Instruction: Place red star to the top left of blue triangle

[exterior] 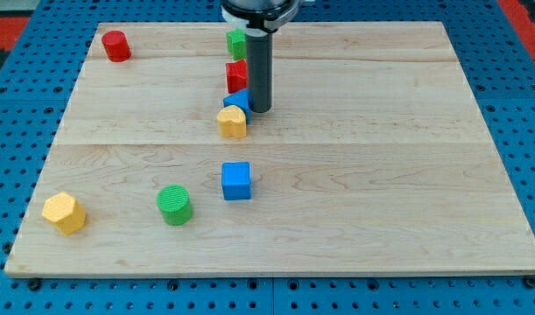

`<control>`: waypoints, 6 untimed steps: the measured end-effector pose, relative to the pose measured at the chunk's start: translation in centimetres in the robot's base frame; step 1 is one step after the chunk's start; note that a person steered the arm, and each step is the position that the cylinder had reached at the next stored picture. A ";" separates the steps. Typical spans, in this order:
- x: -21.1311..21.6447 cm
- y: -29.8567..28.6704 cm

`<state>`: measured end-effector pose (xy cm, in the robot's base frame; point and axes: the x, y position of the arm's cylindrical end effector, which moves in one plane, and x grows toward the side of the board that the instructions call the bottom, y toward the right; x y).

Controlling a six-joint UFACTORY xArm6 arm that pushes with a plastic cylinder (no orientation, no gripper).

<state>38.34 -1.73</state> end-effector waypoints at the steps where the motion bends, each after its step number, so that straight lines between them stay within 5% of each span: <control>1: 0.8 0.3; 3: -6.3 3.6; 5: -6.4 -4.8; 6: -8.8 -1.0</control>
